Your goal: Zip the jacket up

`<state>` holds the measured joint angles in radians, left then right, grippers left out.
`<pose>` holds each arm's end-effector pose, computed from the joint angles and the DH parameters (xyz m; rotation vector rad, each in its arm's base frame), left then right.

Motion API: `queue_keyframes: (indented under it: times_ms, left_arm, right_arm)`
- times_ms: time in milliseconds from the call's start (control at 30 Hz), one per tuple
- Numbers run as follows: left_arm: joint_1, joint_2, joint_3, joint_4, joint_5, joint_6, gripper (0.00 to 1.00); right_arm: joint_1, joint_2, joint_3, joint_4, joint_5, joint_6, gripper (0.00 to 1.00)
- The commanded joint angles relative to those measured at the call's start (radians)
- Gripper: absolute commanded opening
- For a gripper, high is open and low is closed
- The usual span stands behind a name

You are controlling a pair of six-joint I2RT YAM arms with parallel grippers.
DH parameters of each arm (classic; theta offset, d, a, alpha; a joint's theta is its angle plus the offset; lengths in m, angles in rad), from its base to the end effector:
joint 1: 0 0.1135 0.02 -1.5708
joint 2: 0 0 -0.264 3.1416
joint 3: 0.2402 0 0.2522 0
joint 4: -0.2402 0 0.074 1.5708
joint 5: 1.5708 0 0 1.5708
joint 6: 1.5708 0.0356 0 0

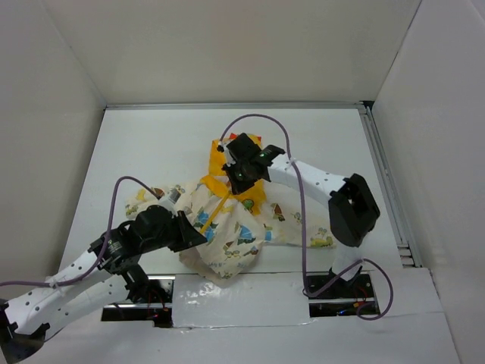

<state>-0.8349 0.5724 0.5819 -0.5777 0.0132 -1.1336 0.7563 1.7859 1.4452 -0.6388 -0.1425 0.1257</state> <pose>0.0902 -0.1003 0.2598 -0.3447 2.3488 -1.0921 0.2789 0.2701 0.2554 -0.8666 2.4732 0.5097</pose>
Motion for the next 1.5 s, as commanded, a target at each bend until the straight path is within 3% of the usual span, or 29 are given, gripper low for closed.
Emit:
queue_keyframes:
  times_ms: [0,167,400,533,600,633,667,700,733,767,1067,1267,1367,1467]
  left_arm:
    - [-0.004,0.004,0.012,-0.034,0.096,-0.006,0.0]
    - [-0.004,-0.02,0.007,-0.043,0.074,-0.005,0.0]
    - [-0.004,-0.013,-0.001,-0.091,0.037,-0.038,0.0]
    - [-0.004,0.02,-0.02,-0.08,0.041,-0.049,0.0]
    - [-0.004,0.046,-0.005,-0.117,0.028,-0.078,0.2]
    - [-0.004,0.07,0.001,-0.129,0.028,-0.08,0.58]
    - [-0.004,0.078,0.015,-0.139,0.015,-0.09,0.74]
    - [-0.003,0.09,0.022,-0.154,0.007,-0.091,0.99]
    - [-0.004,0.096,0.032,-0.165,-0.001,-0.089,0.99]
    - [-0.004,0.101,0.056,-0.178,-0.007,-0.092,0.99]
    - [-0.004,0.075,0.17,-0.326,-0.128,-0.166,0.99]
    - [-0.004,0.04,0.26,-0.41,-0.237,-0.16,0.99]
    - [-0.004,0.043,0.299,-0.506,-0.33,-0.23,0.99]
    - [-0.004,0.037,0.303,-0.463,-0.337,-0.195,0.99]
  right_arm:
    - [-0.04,0.096,0.119,-0.032,0.34,0.026,0.0]
    - [-0.204,0.252,0.263,-0.048,0.397,0.074,0.0]
    - [-0.405,0.447,0.587,-0.105,0.46,0.121,0.0]
    - [-0.475,0.515,0.74,-0.136,0.402,0.115,0.0]
    - [-0.488,0.512,0.761,-0.107,0.38,0.107,0.0]
    - [-0.488,0.498,0.753,-0.093,0.377,0.1,0.0]
    - [-0.488,0.462,0.723,-0.078,0.377,0.098,0.1]
    - [-0.488,0.41,0.695,-0.035,0.348,0.088,0.4]
    - [-0.488,0.382,0.669,-0.01,0.327,0.089,0.88]
    - [-0.488,0.35,0.609,0.011,0.314,0.091,0.99]
    - [-0.528,-0.089,0.235,0.235,0.245,0.207,1.0]
    - [-0.552,-0.44,-0.084,0.376,0.34,0.212,1.0]
    - [-0.56,-0.61,-0.233,0.419,0.383,0.222,1.0]
    - [-0.564,-0.771,-0.36,0.438,0.425,0.245,1.0]
